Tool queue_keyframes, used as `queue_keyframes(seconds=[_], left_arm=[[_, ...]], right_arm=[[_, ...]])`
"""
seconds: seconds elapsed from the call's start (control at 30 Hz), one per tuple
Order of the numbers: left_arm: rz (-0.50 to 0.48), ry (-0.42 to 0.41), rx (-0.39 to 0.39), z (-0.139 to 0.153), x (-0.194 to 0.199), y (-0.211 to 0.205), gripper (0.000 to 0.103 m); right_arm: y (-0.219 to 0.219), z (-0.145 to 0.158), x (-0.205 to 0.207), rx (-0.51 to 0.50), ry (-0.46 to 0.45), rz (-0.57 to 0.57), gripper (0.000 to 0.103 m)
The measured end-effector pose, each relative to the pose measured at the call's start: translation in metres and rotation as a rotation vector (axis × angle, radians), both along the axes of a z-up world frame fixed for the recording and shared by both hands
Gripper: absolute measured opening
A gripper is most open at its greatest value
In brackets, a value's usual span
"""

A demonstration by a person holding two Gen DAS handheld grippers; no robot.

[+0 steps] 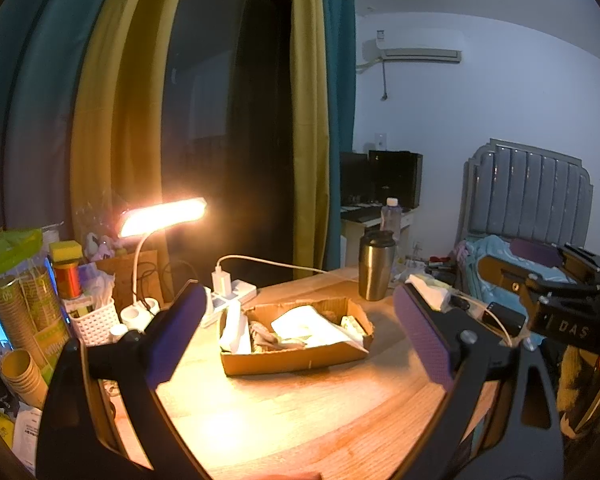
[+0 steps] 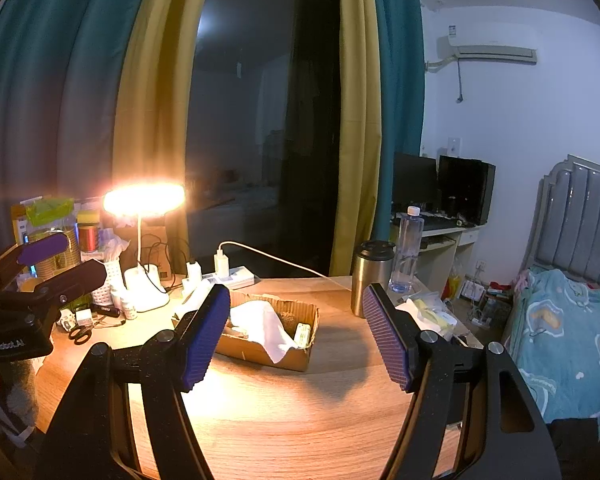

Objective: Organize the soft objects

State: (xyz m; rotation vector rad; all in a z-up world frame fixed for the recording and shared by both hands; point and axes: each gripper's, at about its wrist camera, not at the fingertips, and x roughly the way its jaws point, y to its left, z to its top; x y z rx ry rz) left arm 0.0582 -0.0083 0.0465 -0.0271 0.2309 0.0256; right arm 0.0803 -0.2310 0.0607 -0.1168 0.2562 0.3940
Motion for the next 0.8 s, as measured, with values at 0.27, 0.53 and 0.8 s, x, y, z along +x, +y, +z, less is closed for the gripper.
queue_keyframes(seconds=[0.27,0.53,0.8], left_arm=[[-0.002,-0.002,0.001,0.0008,-0.0018,-0.0007,0.096],[-0.006,-0.002,0.002,0.002,-0.0029,-0.0025,0.096],[-0.02,-0.002,0.004,0.0039,-0.0026,-0.0044,0.096]], right_arm=[[-0.0003,0.0001,0.0004,-0.001,0.0,0.002,0.072],[-0.0003,0.0,0.0003,-0.001,0.0,0.002,0.072],[0.0007,0.0005,0.0004,-0.003,0.001,0.002,0.072]])
